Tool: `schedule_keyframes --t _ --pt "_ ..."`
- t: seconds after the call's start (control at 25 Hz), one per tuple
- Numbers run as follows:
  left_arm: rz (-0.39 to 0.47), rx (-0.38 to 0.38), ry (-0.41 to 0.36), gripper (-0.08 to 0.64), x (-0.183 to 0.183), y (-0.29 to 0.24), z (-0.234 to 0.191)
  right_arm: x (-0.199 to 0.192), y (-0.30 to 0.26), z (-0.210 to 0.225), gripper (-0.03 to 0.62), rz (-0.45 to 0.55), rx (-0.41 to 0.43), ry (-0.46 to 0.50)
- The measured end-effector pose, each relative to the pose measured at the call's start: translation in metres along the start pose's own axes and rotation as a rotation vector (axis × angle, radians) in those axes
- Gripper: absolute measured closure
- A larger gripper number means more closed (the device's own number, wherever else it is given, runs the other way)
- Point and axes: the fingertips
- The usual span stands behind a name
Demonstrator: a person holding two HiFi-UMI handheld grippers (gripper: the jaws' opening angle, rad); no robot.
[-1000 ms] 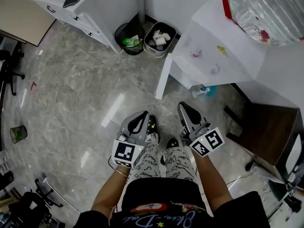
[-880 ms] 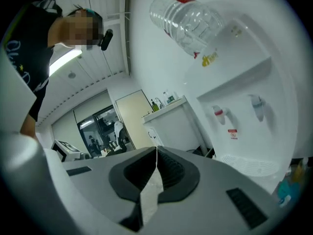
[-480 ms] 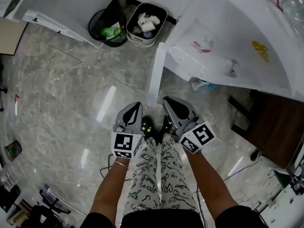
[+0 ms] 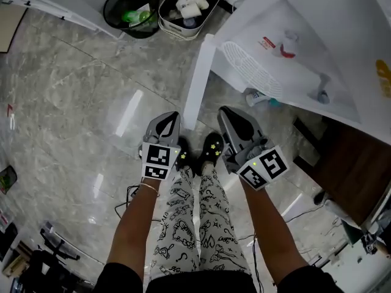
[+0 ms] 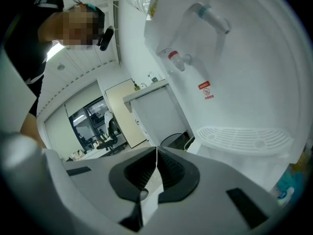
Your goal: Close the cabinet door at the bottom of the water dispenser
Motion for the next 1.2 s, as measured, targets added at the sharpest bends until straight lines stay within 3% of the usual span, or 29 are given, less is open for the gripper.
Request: schedule_keyframes --t 0.4,0.56,0.88,1.08,1.2 --pt "-0.013 -0.049 -0.009 0.566 -0.001 -0.026 0.041 -0.004 0.031 0.017 0.575 0.047 -0.036 -0.051" --pt "0.034 -0.065 0.060 0.566 0.021 -0.044 0.065 0.000 0.051 0.023 0.575 0.076 -0.055 -0.071" --pt "0.089 -0.117 0.076 0.566 0.065 -0.088 0.111 0.025 0.088 0.046 0.575 0.064 -0.070 -0.027" --pt "0.110 -0.150 0.064 0.565 0.082 -0.113 0.138 0.036 0.094 0.053 0.575 0.078 -0.060 -0.028" --pt "0.104 -0.151 -0.003 0.565 0.090 -0.125 0.152 0.042 0.097 0.047 0.575 0.079 -0.016 -0.020"
Point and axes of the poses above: the fingertips, and each gripper's own axes: y backward along the fingers, z to its right, x out of its top, and after that the axes turned 7 degrees about x, right-handed
